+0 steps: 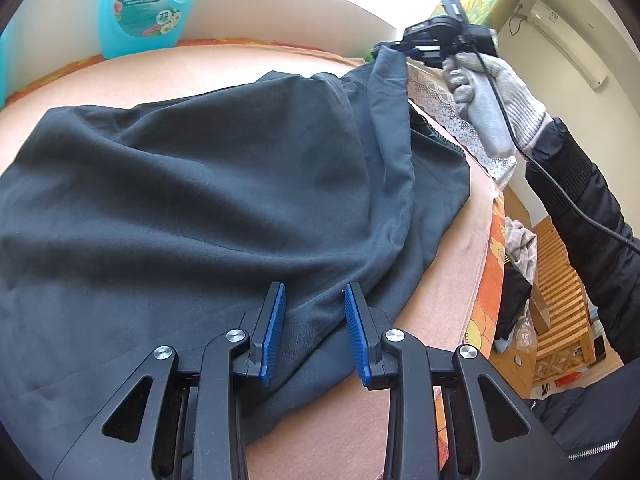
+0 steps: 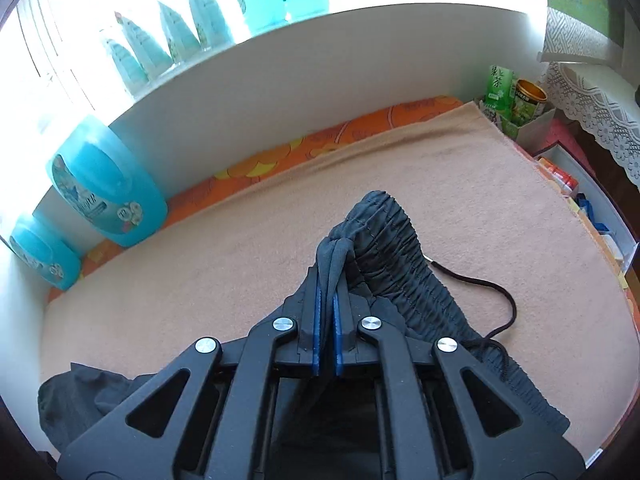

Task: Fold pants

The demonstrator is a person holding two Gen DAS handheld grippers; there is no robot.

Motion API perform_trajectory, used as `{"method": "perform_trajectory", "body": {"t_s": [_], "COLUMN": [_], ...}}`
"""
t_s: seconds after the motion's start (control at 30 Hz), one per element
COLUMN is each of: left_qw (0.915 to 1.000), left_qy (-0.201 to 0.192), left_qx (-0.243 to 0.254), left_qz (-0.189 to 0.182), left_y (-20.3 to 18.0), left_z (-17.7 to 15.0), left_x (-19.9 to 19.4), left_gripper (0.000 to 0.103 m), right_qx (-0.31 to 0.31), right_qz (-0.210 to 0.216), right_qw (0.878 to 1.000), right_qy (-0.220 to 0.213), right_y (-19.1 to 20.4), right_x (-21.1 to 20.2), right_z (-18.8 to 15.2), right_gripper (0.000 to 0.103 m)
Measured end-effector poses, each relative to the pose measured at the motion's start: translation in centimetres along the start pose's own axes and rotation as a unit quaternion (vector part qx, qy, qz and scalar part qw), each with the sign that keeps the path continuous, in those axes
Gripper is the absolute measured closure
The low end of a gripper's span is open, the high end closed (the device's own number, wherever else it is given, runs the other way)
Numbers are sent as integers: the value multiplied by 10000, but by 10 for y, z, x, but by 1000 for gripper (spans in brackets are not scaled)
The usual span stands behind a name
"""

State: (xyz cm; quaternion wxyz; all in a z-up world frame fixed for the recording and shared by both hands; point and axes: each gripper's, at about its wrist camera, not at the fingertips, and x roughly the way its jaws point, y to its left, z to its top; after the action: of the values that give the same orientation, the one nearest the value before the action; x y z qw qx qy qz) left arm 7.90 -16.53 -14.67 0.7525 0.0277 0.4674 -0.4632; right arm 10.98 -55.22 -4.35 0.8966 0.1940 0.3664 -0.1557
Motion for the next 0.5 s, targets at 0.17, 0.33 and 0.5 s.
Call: {"method": "perform_trajectory", "body": {"t_s": [0.17, 0.33, 0.5], "left_qw": [10000, 10000, 10000], "left_qy": [-7, 28, 61], "left_qx": [32, 54, 38], "left_qz": [42, 47, 63], "left_y": [-2, -3, -4], "left_z": [0, 1, 2], "left_x": [0, 0, 0], "left_gripper": [74, 74, 74], "right_qx": [360, 756, 1140], "right_qz": [40, 78, -33], "right_qw": [9986, 9957, 9925], "right_qy": [-392, -538, -437], "right_y": [-33, -74, -115], "right_x": [-53, -86, -89], "right_z": [-27, -67, -116], "right_gripper": [98, 98, 98]}}
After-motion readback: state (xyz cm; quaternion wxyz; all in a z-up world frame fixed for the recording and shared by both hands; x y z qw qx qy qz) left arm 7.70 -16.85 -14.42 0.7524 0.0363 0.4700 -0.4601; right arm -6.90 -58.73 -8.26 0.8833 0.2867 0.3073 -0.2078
